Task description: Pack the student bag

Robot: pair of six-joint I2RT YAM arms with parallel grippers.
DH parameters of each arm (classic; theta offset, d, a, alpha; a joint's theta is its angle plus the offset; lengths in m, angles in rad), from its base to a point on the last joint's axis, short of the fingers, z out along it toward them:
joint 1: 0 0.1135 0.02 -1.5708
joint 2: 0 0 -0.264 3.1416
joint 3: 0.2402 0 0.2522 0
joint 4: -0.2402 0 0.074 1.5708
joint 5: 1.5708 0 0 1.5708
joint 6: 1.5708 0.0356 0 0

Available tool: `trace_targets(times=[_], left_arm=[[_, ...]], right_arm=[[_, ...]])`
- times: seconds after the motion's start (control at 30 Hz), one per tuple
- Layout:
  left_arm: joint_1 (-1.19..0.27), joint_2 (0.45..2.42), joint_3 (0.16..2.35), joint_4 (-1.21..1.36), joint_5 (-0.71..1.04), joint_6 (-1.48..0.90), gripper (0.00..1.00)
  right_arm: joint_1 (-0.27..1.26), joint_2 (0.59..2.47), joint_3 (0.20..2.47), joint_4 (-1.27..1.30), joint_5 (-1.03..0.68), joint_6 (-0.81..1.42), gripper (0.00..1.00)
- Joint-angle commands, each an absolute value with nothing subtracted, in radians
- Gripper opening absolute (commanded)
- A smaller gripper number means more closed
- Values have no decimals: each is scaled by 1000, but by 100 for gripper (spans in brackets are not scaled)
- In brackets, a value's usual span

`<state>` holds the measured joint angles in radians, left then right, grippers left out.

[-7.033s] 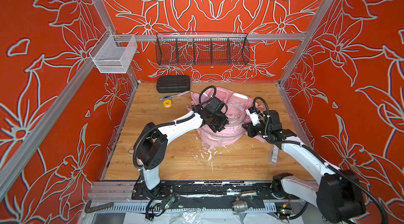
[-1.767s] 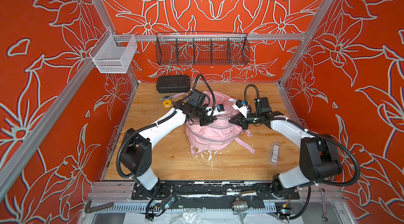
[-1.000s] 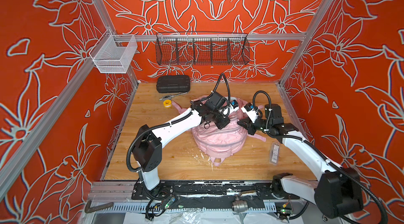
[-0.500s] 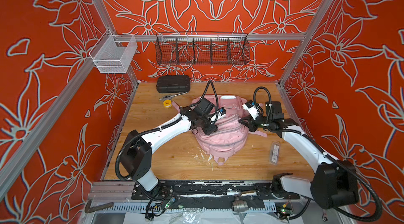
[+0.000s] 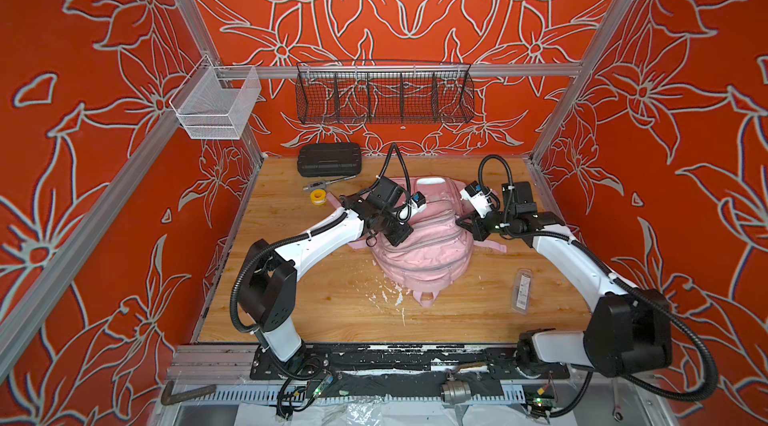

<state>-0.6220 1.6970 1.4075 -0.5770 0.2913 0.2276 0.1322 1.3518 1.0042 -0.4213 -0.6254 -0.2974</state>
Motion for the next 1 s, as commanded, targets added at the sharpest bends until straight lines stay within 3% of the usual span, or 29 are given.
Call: trace_targets(times=[0.0,0.3,0.6,0.8,0.83,0.93,0.97], left_arm=[[-642,1725,1504,-634,393,35,0],[-640,1933,1740,-697,389,-113,0],[-642,1966,1816,-685,465,-231,0],[-701,1950,1807,-642,521,-314,0],[-703,1943,1796,-622,528,-327,3],[-700,1910,1749,-604,447,-307,54],[-697,1897,1729,-604,417,-285,62]], right_arm=[[120,1397,1088,-461,-547,-344,0],[137,1327,1082,-500,-596,-354,0],[265,1272,976,-433,-529,-265,0],[260,1276,966,-369,-487,-245,0],[246,1274,968,-361,-496,-250,0],[197,1264,969,-342,-548,-257,0],[184,1263,970,-347,-558,-266,0]])
